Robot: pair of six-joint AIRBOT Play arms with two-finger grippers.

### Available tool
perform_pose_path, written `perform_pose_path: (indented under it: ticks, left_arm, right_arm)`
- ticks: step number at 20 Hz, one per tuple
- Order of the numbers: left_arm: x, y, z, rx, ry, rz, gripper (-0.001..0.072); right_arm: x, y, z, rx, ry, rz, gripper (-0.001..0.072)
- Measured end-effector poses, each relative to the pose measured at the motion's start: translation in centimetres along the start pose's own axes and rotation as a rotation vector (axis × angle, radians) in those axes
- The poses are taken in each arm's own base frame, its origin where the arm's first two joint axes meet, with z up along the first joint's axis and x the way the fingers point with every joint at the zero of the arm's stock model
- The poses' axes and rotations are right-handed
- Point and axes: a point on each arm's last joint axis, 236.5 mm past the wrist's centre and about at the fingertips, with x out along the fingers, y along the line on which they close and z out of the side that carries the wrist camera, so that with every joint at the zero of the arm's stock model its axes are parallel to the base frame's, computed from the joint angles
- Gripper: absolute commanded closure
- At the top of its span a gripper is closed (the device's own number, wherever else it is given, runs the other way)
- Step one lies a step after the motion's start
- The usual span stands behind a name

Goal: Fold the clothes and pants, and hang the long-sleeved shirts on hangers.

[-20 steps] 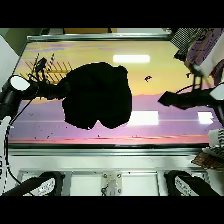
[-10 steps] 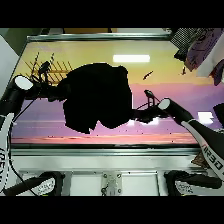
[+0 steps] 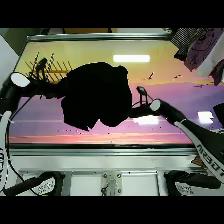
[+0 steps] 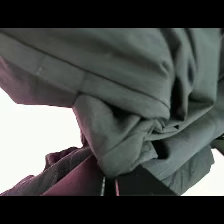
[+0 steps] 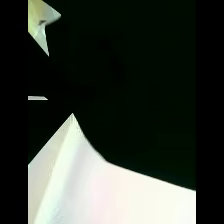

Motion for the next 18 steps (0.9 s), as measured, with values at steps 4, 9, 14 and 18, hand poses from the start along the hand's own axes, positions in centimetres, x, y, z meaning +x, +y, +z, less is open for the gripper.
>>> perform_pose_path:
  ticks: [4,9,14,18]
  left_arm:
    - [-9.2,-6.2,4.4,0.149,-0.166,-0.054,0.0697]
    - [-22.6,-16.5,3.4,0.393,-0.427,-0.137,0.0697]
    - [-27.6,-20.6,-0.7,0.485,-0.525,-0.206,0.0697]
    - [-21.2,-17.5,-1.9,0.384,-0.37,-0.186,0.0697]
  right_arm:
    - [-13.0,2.9,6.3,-0.25,-0.123,-0.053,0.0702]
    - [-32.3,8.8,6.4,-0.369,-0.393,-0.109,0.0701]
    - [-40.4,10.9,1.6,-0.252,-0.523,-0.093,0.0701]
    - [-38.1,9.2,-0.9,-0.121,-0.397,-0.104,0.0701]
